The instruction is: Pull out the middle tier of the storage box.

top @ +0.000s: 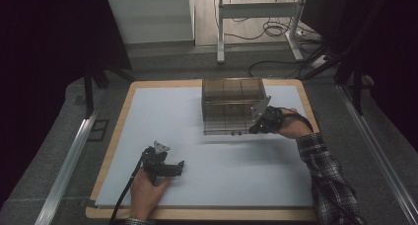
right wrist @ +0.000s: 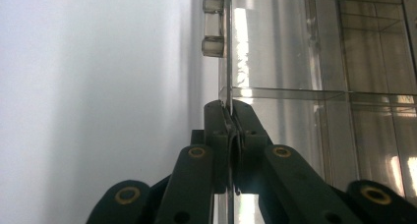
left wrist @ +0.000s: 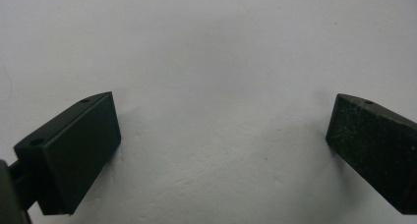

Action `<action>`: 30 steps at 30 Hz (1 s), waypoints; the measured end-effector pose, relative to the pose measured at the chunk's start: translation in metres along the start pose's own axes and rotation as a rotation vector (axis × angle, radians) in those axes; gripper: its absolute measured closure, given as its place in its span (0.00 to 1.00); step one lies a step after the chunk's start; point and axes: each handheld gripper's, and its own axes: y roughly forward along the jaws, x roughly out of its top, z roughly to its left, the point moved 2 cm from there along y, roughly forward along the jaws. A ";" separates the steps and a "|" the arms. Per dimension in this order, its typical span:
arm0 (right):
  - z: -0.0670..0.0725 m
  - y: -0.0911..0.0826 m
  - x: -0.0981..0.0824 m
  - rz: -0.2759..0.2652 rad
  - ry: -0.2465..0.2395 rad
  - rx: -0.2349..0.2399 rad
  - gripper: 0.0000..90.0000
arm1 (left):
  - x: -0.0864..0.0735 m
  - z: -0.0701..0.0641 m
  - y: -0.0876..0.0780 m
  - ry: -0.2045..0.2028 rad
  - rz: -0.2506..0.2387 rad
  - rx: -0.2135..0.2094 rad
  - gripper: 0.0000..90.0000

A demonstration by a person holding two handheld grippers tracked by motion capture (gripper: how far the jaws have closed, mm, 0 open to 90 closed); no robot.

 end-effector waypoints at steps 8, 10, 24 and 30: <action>0.000 0.003 0.000 -0.007 -0.004 -0.016 0.95 | 0.000 0.000 0.000 0.000 0.000 0.000 0.00; 0.000 0.003 0.000 -0.008 -0.007 -0.026 0.93 | 0.000 0.000 0.000 0.000 0.000 0.000 0.00; 0.007 0.003 0.003 -0.035 0.003 -0.053 0.80 | 0.000 0.000 0.000 0.000 0.000 0.000 0.00; 0.011 0.000 0.005 -0.045 0.021 -0.077 0.77 | 0.000 0.000 0.000 0.000 0.000 0.000 0.00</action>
